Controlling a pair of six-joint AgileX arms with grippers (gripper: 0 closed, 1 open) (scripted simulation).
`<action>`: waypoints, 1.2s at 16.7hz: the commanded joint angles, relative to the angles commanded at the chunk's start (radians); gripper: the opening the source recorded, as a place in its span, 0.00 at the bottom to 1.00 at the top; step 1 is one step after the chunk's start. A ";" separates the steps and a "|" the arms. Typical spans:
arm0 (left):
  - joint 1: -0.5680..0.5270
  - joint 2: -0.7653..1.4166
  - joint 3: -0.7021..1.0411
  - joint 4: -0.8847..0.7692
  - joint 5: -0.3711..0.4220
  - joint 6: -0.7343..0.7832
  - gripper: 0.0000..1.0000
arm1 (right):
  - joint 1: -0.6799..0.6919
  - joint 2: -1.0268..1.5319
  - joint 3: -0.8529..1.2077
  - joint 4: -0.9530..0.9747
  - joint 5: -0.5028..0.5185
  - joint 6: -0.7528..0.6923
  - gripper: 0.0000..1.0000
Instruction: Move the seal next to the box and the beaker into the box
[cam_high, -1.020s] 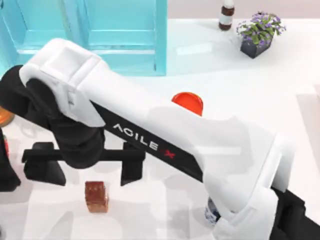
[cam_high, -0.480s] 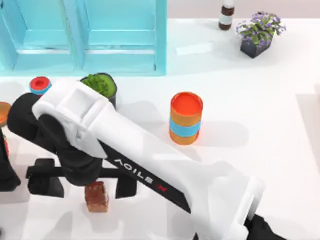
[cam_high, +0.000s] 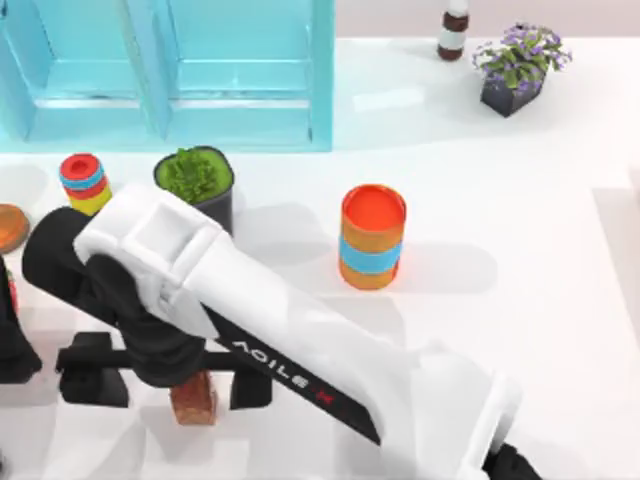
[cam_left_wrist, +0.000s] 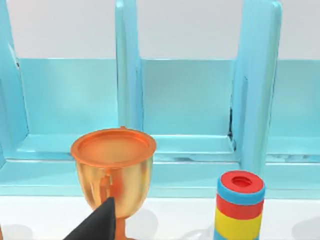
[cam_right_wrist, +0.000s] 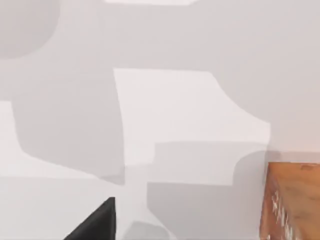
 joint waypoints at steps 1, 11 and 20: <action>0.000 0.000 0.000 0.000 0.000 0.000 1.00 | 0.000 0.000 0.000 0.000 0.000 0.000 0.92; 0.000 0.000 0.000 0.000 0.000 0.000 1.00 | 0.000 0.000 0.000 0.000 0.000 0.000 0.17; 0.000 0.000 0.000 0.000 0.000 0.000 1.00 | 0.000 0.000 0.000 0.000 0.000 0.000 0.00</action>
